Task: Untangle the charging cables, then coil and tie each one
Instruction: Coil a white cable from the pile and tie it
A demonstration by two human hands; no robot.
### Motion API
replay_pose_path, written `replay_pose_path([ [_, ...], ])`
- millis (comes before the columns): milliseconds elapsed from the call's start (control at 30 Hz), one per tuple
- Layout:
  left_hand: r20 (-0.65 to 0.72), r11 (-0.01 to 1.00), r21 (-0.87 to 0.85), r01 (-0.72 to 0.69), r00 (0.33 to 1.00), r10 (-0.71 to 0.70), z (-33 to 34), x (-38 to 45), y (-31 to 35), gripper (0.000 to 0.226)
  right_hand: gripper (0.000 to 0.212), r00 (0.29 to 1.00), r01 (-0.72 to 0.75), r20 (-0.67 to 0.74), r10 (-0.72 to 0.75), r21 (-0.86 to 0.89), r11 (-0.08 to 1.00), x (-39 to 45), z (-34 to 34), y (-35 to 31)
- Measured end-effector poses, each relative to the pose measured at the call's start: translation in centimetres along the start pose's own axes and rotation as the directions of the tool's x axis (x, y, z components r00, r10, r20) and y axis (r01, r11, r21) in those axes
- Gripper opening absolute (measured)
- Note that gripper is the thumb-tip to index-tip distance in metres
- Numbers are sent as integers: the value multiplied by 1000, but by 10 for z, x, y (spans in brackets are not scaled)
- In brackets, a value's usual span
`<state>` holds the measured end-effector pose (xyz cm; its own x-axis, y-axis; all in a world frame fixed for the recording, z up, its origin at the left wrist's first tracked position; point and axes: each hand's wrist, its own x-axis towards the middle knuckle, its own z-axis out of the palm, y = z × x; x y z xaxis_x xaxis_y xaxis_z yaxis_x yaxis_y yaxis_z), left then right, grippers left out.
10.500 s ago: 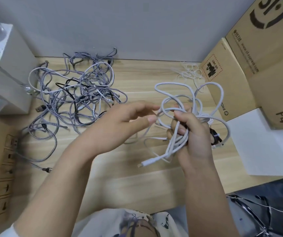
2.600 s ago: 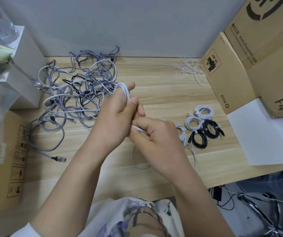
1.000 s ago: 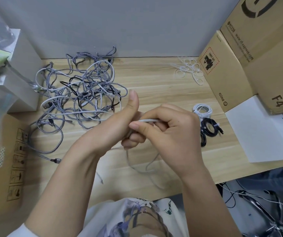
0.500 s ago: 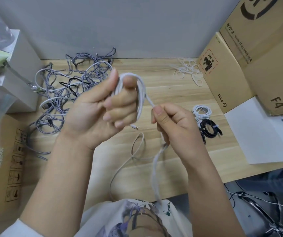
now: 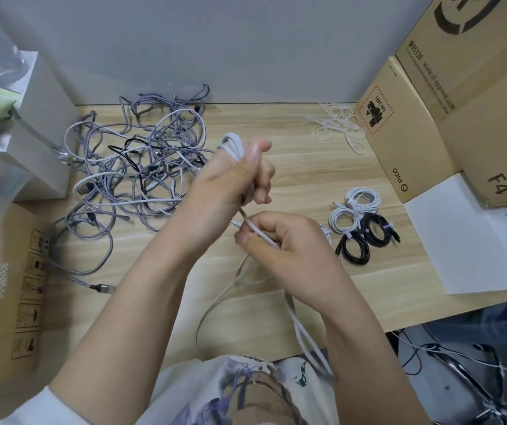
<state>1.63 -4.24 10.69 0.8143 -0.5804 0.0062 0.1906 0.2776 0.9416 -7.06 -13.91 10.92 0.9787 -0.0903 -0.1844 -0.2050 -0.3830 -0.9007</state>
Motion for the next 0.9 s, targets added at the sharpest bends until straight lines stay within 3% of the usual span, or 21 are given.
replay_pose_path([
  [100, 54, 906, 406, -122, 992, 110, -1, -3, -5, 17, 26, 994, -99, 63, 86, 252, 963, 0, -3, -3],
  [167, 57, 830, 544, -123, 992, 110, -5, -5, -6, 22, 25, 984, -151, 162, 72, 555, 818, -1, -8, -6],
  [300, 70, 807, 591, -20, 997, -27, -9, -4, -9, 43, 25, 962, -267, 250, 106, 808, 525, 2, -18, -4],
  [367, 138, 846, 533, 25, 984, -116, -12, -5, -8, 46, 28, 948, -317, 296, 118, 833, 454, 4, -21, -1],
  [433, 171, 895, 439, 73, 972, -164, -14, -6, -3, 35, 34, 953, -301, 281, 111, 855, 423, 5, -22, 1],
  [500, 153, 916, 390, 94, 974, -166, -16, -8, 1, 24, 31, 969, -245, 192, 156, 832, 497, 5, -22, 2],
  [567, 87, 910, 402, 102, 985, -149, -20, -8, 1, 18, 23, 976, -192, 67, 205, 701, 687, 4, -20, 2],
  [667, 56, 865, 492, 96, 988, -142, -22, -10, 2, 13, 22, 959, -116, -223, 174, 250, 961, 3, -15, 6],
  [767, 96, 777, 627, 52, 985, -143, -25, -11, 3, 12, 18, 907, -13, -422, 15, 9, 1000, 5, -15, 7],
  [833, 170, 748, 663, 19, 970, -176, -28, -13, 6, 12, 20, 874, 58, -482, -63, -24, 998, 8, -18, 8],
  [900, 265, 786, 617, 19, 936, -231, -31, -14, 8, 11, 21, 863, 100, -496, -95, -16, 995, 12, -21, 11],
])
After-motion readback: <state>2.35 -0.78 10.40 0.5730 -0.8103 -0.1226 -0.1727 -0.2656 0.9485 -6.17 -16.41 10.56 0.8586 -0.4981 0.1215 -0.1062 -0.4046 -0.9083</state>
